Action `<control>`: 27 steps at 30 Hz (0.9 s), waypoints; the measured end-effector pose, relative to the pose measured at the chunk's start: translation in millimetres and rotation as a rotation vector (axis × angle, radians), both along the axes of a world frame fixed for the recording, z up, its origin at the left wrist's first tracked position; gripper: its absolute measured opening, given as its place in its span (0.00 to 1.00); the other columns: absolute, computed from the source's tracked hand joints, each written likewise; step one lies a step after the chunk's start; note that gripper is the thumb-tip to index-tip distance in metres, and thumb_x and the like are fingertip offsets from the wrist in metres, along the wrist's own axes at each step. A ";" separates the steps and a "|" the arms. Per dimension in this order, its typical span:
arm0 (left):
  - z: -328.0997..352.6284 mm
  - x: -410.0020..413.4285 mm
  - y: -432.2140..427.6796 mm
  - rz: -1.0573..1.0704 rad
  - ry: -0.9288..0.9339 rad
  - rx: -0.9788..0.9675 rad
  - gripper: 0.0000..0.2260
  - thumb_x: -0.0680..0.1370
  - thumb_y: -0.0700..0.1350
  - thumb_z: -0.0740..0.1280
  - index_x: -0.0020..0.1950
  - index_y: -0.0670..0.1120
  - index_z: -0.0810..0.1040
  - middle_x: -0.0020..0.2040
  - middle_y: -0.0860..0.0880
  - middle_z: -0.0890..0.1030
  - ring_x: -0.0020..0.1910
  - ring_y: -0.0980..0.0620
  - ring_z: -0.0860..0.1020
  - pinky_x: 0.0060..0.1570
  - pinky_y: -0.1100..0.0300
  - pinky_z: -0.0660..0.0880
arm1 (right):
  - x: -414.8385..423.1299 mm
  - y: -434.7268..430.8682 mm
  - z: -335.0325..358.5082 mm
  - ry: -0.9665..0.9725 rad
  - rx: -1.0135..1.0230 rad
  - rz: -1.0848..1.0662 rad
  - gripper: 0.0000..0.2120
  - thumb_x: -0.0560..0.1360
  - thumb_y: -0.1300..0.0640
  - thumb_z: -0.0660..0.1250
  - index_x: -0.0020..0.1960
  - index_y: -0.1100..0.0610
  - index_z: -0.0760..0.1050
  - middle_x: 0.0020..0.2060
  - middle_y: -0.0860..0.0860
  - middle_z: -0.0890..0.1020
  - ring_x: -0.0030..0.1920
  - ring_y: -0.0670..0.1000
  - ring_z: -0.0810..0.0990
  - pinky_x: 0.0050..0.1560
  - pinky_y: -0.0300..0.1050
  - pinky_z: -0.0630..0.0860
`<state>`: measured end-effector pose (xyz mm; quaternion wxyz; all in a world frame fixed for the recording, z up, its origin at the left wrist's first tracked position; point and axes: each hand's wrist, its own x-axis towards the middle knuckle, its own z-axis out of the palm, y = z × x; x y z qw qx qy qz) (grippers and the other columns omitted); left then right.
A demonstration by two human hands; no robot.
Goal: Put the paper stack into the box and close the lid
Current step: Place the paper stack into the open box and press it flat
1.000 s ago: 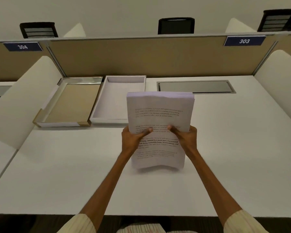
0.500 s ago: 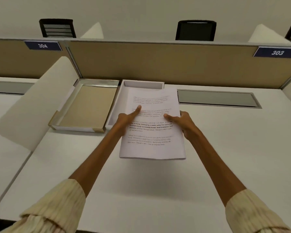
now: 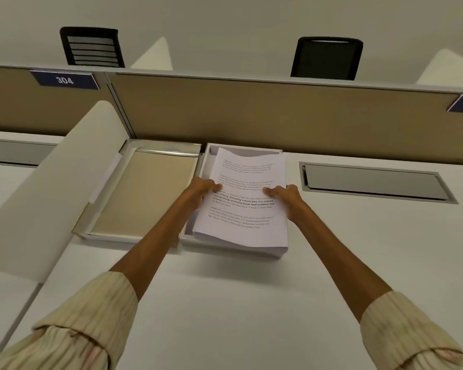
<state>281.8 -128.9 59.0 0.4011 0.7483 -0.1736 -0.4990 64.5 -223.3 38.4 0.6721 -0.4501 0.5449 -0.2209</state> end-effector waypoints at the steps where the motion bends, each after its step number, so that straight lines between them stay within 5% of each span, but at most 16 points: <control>1: -4.1 5.3 -6.9 0.005 -0.009 0.009 0.20 0.75 0.39 0.72 0.66 0.37 0.73 0.63 0.38 0.80 0.55 0.39 0.82 0.56 0.42 0.78 | 7.2 -6.6 -4.3 0.018 0.004 -0.002 0.26 0.72 0.61 0.74 0.66 0.64 0.68 0.63 0.61 0.80 0.55 0.62 0.83 0.52 0.59 0.81; 11: -54.2 22.9 -40.3 0.048 -0.233 -0.006 0.11 0.77 0.43 0.68 0.56 0.41 0.71 0.60 0.39 0.81 0.51 0.40 0.83 0.49 0.49 0.81 | 55.0 -42.6 -50.0 0.190 -0.042 0.016 0.21 0.73 0.58 0.73 0.62 0.62 0.72 0.59 0.59 0.82 0.51 0.61 0.84 0.54 0.58 0.82; 18: -65.9 16.4 -47.3 0.003 -0.513 0.057 0.17 0.76 0.43 0.69 0.61 0.36 0.74 0.61 0.38 0.80 0.57 0.38 0.81 0.54 0.46 0.80 | 62.4 -45.5 -67.6 0.262 -0.062 0.004 0.21 0.73 0.60 0.72 0.64 0.63 0.73 0.60 0.61 0.82 0.55 0.63 0.83 0.57 0.60 0.81; 27: -76.6 21.1 -36.7 -0.066 -0.708 0.055 0.12 0.75 0.49 0.71 0.45 0.41 0.73 0.52 0.40 0.83 0.50 0.40 0.83 0.31 0.63 0.69 | 62.9 -40.5 -63.3 0.436 -0.213 0.061 0.19 0.76 0.56 0.70 0.63 0.65 0.74 0.59 0.61 0.82 0.56 0.61 0.83 0.55 0.52 0.80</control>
